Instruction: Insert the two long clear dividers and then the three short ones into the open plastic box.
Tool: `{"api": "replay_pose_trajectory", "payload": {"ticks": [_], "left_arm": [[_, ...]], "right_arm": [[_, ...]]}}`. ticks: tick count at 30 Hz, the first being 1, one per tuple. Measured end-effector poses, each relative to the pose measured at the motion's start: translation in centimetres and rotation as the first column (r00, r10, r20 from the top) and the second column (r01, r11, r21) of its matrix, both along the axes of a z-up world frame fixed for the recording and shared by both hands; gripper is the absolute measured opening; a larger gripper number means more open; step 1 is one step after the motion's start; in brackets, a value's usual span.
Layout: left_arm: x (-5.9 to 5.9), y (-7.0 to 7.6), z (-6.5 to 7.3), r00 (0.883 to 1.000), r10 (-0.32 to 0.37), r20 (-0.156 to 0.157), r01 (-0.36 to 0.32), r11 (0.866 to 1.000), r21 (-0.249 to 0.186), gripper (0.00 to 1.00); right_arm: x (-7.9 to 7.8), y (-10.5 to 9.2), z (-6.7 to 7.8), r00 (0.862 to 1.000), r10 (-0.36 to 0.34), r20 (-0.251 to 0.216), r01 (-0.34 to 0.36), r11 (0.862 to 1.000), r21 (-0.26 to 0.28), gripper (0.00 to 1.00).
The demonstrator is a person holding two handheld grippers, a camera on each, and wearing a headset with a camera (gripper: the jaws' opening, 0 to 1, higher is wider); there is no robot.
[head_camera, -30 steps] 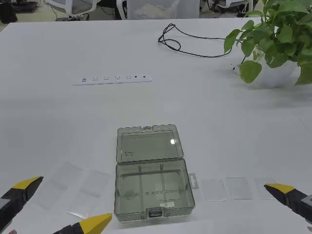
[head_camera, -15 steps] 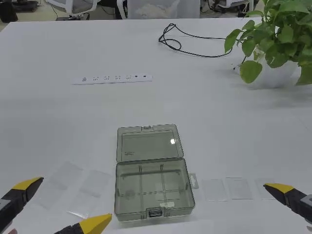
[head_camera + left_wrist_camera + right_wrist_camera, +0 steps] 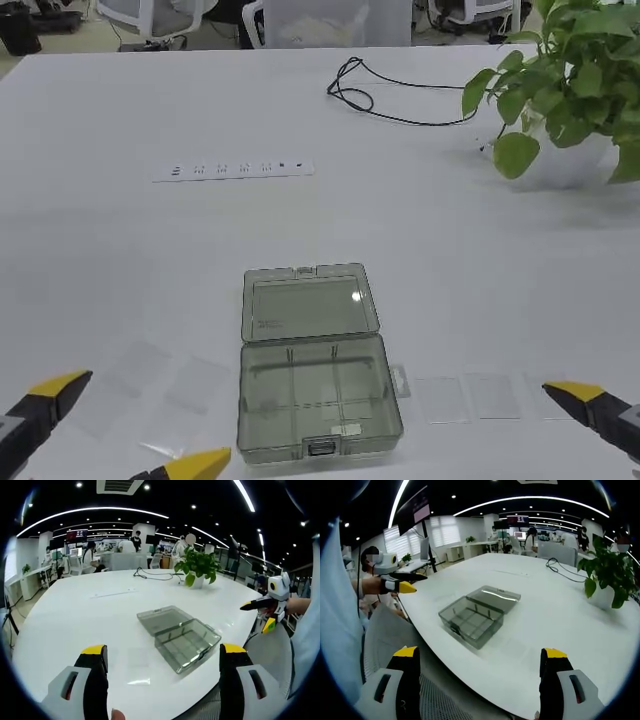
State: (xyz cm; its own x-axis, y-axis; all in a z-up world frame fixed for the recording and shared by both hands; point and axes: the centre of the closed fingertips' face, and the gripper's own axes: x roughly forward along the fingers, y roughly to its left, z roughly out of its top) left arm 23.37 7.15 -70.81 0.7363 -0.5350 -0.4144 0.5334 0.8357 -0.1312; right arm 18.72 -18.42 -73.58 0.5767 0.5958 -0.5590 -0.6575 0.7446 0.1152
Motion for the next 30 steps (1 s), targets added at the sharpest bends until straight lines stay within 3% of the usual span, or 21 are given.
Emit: {"api": "replay_pose_trajectory", "payload": {"ticks": [30], "left_arm": [[0.4,0.24,-0.41,1.0,0.0,-0.005,0.0,1.0,0.007,0.94]], "right_arm": [[-0.1,0.24,-0.33,1.0,-0.005,-0.011,0.005,1.0,0.01,1.0]]}}
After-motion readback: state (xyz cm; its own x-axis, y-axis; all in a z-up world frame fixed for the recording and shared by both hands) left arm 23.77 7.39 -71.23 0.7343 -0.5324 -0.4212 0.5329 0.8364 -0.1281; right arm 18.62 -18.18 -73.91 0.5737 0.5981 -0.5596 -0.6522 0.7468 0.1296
